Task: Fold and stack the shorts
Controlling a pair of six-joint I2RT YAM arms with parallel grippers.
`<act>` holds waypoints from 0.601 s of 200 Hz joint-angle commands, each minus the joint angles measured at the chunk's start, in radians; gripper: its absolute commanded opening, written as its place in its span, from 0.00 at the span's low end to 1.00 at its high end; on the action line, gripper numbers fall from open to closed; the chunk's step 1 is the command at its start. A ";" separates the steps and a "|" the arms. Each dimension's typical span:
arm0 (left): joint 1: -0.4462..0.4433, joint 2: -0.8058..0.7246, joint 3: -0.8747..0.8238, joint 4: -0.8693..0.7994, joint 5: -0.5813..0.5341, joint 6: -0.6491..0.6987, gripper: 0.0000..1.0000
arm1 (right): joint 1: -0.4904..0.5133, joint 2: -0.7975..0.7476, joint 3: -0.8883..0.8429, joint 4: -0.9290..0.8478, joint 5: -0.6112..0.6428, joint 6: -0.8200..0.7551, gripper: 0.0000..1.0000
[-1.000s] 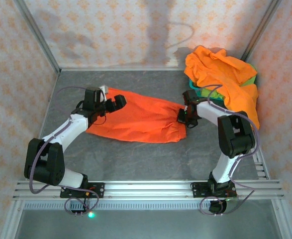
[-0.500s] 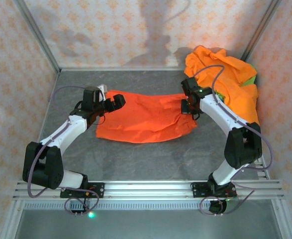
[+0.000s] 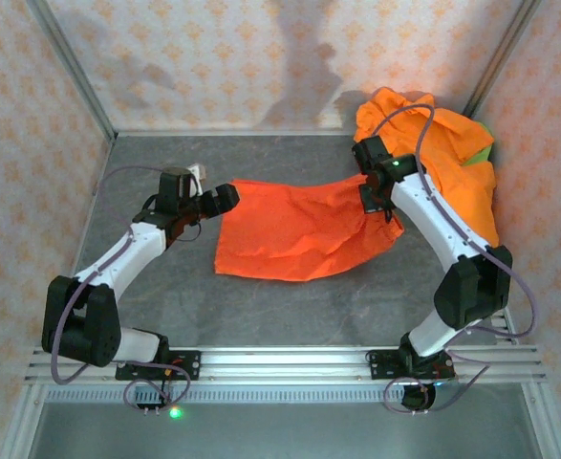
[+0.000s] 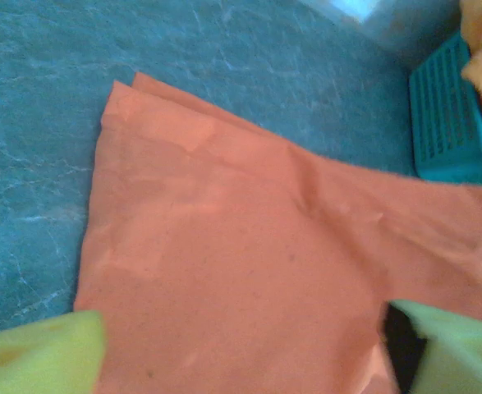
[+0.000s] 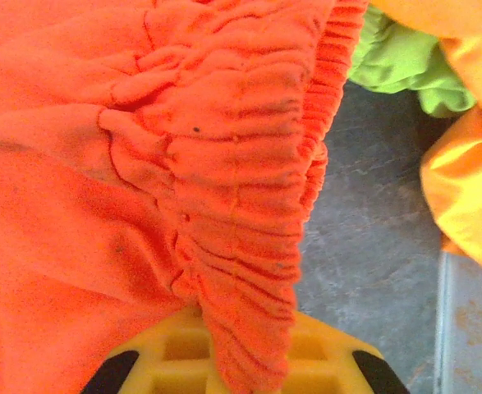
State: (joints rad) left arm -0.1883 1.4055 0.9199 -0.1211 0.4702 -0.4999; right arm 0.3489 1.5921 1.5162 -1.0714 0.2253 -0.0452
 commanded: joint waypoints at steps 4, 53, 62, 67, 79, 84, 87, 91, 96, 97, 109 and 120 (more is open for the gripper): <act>-0.054 0.091 0.066 -0.036 0.043 0.008 0.41 | 0.006 -0.016 0.052 -0.051 0.067 -0.033 0.00; -0.104 0.234 0.078 -0.050 0.017 -0.029 0.00 | 0.009 0.014 0.109 -0.086 0.112 -0.053 0.00; -0.111 0.249 0.069 -0.049 0.009 -0.029 0.00 | 0.008 0.017 0.115 -0.091 0.122 -0.059 0.00; -0.115 0.258 0.067 -0.051 0.006 -0.029 0.00 | 0.009 0.017 0.120 -0.094 0.128 -0.063 0.00; -0.123 0.275 0.056 -0.062 -0.003 -0.029 0.00 | 0.008 0.020 0.128 -0.102 0.142 -0.071 0.00; -0.127 0.281 0.050 -0.062 -0.005 -0.029 0.00 | 0.008 0.020 0.131 -0.105 0.149 -0.076 0.00; -0.130 0.283 0.044 -0.061 -0.007 -0.029 0.00 | 0.008 0.020 0.132 -0.107 0.154 -0.078 0.00; -0.134 0.286 0.037 -0.055 -0.006 -0.028 0.00 | 0.009 0.020 0.134 -0.109 0.161 -0.081 0.00; -0.139 0.289 0.027 -0.049 -0.006 -0.028 0.00 | 0.009 0.020 0.136 -0.111 0.168 -0.086 0.00; -0.141 0.289 0.024 -0.048 -0.006 -0.029 0.00 | 0.008 0.020 0.137 -0.112 0.170 -0.086 0.00; -0.160 0.294 0.006 -0.037 -0.006 -0.029 0.00 | 0.008 0.020 0.143 -0.119 0.188 -0.098 0.00; -0.180 0.294 -0.012 -0.023 -0.008 -0.064 0.00 | 0.009 0.021 0.151 -0.131 0.207 -0.110 0.00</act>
State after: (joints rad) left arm -0.3248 1.6917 0.9535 -0.1497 0.4828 -0.5255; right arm 0.3527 1.6096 1.6199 -1.1519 0.3325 -0.1173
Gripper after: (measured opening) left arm 0.042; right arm 0.067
